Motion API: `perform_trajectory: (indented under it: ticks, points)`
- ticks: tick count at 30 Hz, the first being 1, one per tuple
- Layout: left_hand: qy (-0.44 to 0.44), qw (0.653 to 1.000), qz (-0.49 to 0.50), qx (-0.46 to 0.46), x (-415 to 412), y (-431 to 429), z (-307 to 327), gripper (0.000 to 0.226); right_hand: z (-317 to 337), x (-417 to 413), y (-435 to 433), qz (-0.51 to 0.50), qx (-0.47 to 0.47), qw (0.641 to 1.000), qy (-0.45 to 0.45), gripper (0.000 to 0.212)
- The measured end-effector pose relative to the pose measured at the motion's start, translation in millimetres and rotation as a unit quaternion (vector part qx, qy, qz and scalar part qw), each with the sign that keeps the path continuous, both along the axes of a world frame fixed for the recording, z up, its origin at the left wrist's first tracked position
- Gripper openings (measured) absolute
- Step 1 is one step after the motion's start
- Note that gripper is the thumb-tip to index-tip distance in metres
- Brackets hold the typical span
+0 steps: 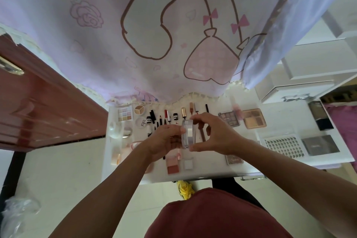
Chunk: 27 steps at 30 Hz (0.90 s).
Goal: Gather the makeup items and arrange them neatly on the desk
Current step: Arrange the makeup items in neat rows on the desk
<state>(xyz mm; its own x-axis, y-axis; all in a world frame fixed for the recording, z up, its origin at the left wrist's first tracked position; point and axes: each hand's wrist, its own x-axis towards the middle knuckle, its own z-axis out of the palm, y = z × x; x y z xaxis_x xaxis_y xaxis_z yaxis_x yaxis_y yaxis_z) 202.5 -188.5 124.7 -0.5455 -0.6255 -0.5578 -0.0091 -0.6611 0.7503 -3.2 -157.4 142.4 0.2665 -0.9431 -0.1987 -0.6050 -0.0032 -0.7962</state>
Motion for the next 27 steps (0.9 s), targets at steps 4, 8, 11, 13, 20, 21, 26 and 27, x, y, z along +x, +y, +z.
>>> perform_trajectory:
  ticks: [4,8,11,13,20,21,26,27]
  points:
    - [-0.002,1.000,0.021,0.010,0.0,-2.6,-1.7,0.056,3.1,1.1,-1.0,0.025,-0.025,0.999,0.030,0.088]
    - [0.015,0.999,0.028,0.015,3.7,-5.1,0.0,0.055,9.0,1.5,-1.3,0.018,0.036,0.999,0.011,0.092]
    - [0.009,1.000,0.013,0.010,5.6,-6.8,2.2,0.058,11.7,1.6,-1.0,0.016,0.035,0.999,0.020,0.086]
    - [0.007,1.000,0.018,0.015,6.2,-6.6,2.5,0.062,14.3,2.4,-1.4,0.037,0.003,0.998,0.059,0.084]
    - [0.018,1.000,0.004,0.003,11.1,-9.2,7.8,0.023,16.1,6.0,-4.2,0.027,0.016,0.998,0.052,0.085]
    - [0.018,1.000,0.002,-0.002,11.6,-9.7,8.0,0.021,17.2,6.5,-4.8,0.027,0.012,0.998,0.056,0.082]
    - [0.013,1.000,0.002,0.000,11.6,-9.6,6.8,0.037,19.7,7.2,-1.9,0.072,-0.038,0.990,0.112,0.090]
    - [0.015,1.000,0.002,0.002,11.7,-9.7,7.4,0.038,19.2,7.8,-1.3,0.072,-0.032,0.991,0.111,0.094]
